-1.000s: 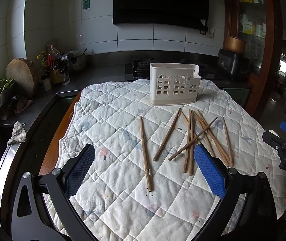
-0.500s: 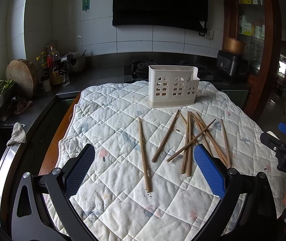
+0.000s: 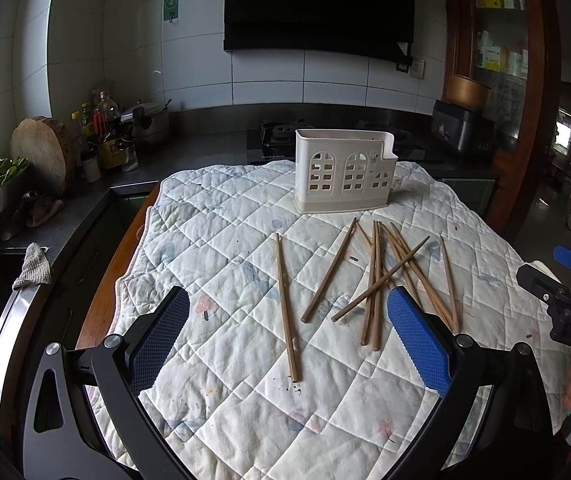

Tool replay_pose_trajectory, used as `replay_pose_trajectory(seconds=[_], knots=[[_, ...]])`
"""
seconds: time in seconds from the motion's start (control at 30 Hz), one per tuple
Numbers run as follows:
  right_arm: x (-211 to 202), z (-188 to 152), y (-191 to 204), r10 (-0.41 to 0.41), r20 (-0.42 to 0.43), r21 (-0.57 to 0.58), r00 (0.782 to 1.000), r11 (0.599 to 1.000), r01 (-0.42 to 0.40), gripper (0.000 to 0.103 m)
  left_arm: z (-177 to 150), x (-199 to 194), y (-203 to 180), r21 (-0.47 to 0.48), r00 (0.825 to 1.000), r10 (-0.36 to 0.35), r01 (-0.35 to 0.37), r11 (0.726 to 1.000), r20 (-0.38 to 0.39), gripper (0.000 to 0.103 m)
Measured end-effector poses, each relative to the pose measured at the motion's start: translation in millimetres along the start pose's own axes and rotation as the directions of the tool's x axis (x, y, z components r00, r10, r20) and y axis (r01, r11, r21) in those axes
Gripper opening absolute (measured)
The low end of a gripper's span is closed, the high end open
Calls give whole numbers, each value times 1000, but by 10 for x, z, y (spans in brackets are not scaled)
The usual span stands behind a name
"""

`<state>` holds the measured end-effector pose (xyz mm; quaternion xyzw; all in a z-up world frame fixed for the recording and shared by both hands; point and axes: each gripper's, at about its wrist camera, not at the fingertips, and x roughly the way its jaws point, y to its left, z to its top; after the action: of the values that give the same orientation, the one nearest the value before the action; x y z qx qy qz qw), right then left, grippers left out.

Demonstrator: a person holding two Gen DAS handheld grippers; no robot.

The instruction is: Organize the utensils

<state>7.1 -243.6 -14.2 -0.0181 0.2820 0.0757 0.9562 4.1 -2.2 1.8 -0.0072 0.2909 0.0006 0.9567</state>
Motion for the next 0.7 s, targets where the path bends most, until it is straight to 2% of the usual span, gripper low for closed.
replay_pose_trajectory(seconds=[0.7], knots=[[360, -91, -58, 12, -80, 36, 997, 999, -9, 97, -45, 390, 31, -8, 997, -26, 25, 1000, -77, 98]])
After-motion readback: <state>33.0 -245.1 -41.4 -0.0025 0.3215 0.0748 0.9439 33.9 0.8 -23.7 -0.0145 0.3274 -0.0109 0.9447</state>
